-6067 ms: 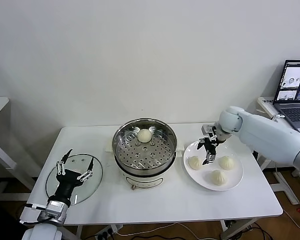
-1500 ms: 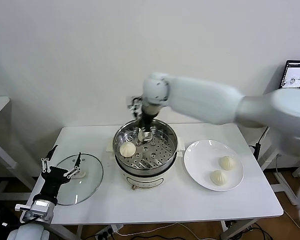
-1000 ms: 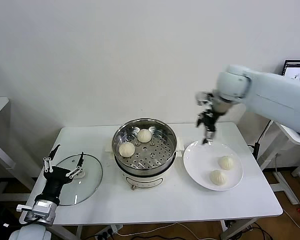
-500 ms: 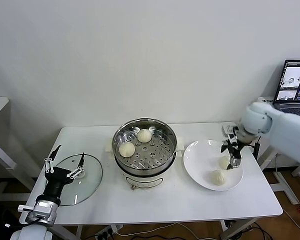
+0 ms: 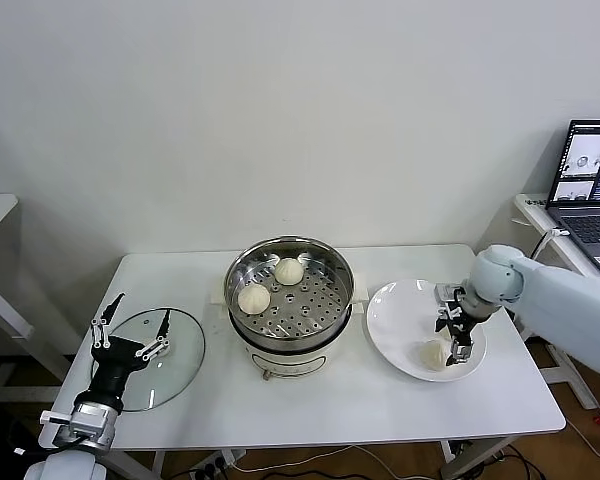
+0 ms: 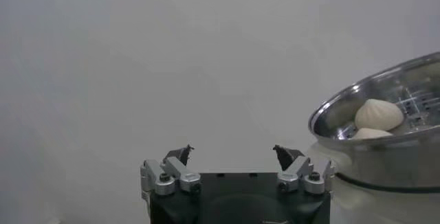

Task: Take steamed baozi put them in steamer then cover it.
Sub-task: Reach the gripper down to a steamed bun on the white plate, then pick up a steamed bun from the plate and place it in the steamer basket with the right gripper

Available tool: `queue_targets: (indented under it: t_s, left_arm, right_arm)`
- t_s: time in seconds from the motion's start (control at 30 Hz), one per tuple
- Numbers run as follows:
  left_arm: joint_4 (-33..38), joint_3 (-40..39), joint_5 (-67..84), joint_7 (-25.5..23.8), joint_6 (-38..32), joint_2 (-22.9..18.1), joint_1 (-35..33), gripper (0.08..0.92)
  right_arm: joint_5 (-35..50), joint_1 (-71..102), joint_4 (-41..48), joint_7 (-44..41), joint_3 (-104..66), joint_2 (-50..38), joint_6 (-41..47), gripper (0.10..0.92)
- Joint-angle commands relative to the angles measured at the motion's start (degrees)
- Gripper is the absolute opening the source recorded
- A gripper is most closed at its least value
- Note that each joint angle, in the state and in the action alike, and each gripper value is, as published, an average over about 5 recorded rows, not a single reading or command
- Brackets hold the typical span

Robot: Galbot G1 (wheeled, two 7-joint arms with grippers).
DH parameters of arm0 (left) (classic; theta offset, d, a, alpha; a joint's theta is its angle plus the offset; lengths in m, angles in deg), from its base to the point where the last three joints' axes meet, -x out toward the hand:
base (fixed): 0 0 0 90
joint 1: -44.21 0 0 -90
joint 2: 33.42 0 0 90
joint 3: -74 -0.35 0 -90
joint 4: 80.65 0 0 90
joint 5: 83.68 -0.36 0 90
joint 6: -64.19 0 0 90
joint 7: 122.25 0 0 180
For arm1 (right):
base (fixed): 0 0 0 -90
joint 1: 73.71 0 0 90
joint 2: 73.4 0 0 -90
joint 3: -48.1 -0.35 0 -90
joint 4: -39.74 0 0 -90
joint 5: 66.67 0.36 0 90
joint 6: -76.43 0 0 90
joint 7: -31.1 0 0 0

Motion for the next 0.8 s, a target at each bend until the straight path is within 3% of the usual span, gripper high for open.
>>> queue_targets:
  t_s: [0.03,0.3,0.53,0.8]
  left_arm:
    - [-0.19,-0.08,-0.14,0.00,-0.06,-0.07,0.03,0.823]
    - [-0.32,-0.39,-0.24,0.11,0.07,-0.09,0.08,0.823]
    - [-0.46,-0.34,-0.26,0.13,0.02,-0.14,0.06,0.823]
    - [-0.31,-0.29,-0.26,0.14,0.13,-0.18,0.16,0.823]
  right_arm:
    - [-1.25,3.43,1.17,0.73,-2.26,1.00,-0.30,0.823]
    - [-2.65,4.32,2.04,0.29,-3.83,1.59,-0.48,0.817]
    - [-3.22,4.35,2.58,-0.01,-4.09,2.19,-0.54,0.685]
    - [-1.69,2.40,2.15,-0.05,-4.61,2.42,-0.58,0.666]
